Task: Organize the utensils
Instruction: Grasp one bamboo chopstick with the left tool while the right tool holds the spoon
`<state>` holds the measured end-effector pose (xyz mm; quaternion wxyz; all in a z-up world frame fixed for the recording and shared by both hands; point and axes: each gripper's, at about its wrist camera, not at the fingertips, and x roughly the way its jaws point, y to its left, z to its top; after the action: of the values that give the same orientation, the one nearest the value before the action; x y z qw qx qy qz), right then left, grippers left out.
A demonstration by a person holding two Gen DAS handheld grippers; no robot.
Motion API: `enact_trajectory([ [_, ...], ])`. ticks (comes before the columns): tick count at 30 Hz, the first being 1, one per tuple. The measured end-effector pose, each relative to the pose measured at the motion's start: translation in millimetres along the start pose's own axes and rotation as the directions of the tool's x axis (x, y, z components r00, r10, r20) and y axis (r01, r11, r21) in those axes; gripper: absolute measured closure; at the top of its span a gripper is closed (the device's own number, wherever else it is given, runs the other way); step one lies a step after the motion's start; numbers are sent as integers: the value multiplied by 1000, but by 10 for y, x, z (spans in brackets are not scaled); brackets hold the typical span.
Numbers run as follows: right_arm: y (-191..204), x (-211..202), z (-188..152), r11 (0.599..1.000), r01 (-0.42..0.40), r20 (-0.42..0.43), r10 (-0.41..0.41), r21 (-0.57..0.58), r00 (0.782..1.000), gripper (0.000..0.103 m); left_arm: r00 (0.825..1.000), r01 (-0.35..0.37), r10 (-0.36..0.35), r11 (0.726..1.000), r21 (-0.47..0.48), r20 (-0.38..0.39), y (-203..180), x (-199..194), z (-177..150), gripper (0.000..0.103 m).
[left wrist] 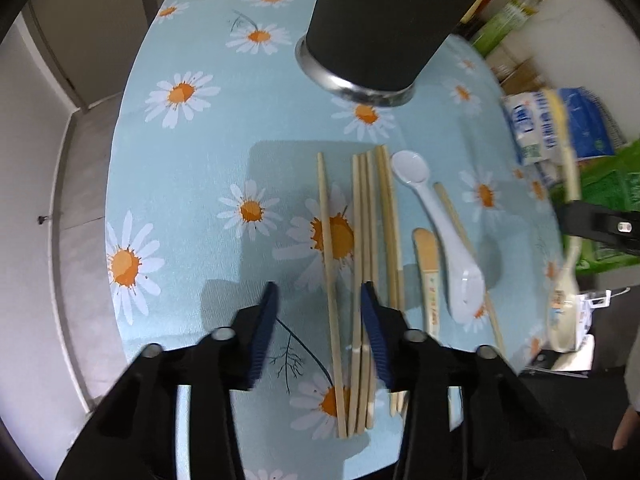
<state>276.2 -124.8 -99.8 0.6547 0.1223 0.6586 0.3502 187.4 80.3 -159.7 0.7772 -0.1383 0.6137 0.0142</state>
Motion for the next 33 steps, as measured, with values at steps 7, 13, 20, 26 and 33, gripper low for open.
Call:
enact_trajectory([
  [7,-173,-157,43,998,-50,-6,50,-27,999,95,995,-91,90,996,-17,-49,-123,120,97,76],
  [13,-263,-179,82,994,-90,-36,88,-67,996,95,983,-168,166,986,-18,-82,-230,175,206,94],
  [20,-360,-235,164,988,-102,-49,96,-116,994,95,984,-155,143,981,-118,-102,-188,188,330,99],
  [26,-396,-262,232,984,-111,-63,103,-142,993,95,989,-137,126,977,-166,-79,-99,143,295,99],
  [33,-310,-215,223,985,-77,-31,73,-157,997,95,995,-99,99,983,-154,-4,76,-116,186,99],
])
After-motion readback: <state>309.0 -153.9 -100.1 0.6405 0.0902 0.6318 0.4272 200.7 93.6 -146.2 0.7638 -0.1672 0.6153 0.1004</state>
